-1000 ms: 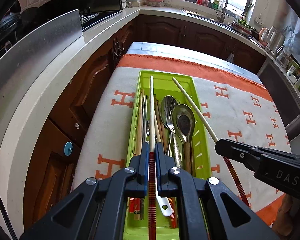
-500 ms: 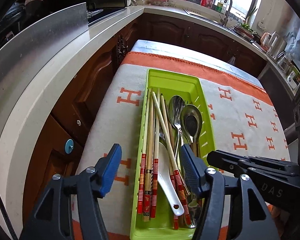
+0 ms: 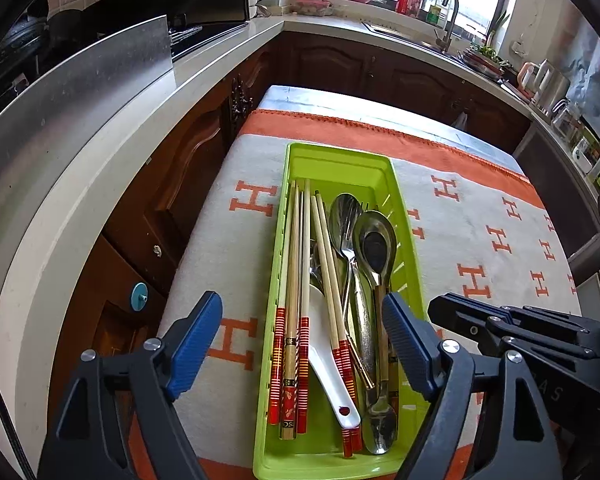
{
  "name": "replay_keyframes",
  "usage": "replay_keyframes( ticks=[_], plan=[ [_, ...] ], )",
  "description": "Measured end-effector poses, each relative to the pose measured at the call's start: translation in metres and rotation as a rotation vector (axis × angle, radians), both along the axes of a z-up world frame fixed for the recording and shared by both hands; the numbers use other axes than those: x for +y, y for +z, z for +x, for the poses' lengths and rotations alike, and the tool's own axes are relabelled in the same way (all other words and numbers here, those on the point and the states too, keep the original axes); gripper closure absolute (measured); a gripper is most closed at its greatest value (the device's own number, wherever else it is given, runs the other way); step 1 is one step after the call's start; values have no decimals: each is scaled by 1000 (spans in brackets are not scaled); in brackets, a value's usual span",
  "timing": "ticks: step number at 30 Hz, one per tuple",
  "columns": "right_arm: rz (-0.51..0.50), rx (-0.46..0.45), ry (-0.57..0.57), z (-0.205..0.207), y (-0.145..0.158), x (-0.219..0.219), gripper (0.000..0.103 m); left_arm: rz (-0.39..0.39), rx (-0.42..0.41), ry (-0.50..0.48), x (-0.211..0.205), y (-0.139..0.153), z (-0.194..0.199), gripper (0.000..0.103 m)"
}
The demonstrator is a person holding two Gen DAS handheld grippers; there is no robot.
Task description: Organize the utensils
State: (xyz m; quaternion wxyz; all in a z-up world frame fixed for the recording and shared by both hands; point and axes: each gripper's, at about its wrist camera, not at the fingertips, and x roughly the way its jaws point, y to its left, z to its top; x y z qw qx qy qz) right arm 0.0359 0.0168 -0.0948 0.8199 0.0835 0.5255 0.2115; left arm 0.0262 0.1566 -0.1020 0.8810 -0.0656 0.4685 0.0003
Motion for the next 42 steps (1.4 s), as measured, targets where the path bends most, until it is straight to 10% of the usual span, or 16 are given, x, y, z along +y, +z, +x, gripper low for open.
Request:
replay_keyframes(
  ticks=[25, 42],
  plan=[
    [-105, -76, -99, -24, 3, -61, 80, 8, 116, -107, -62, -13, -10, 2],
    [-218, -205, -188, -54, 50, -123, 69, 75, -12, -193, -129, 43, -17, 2]
  ],
)
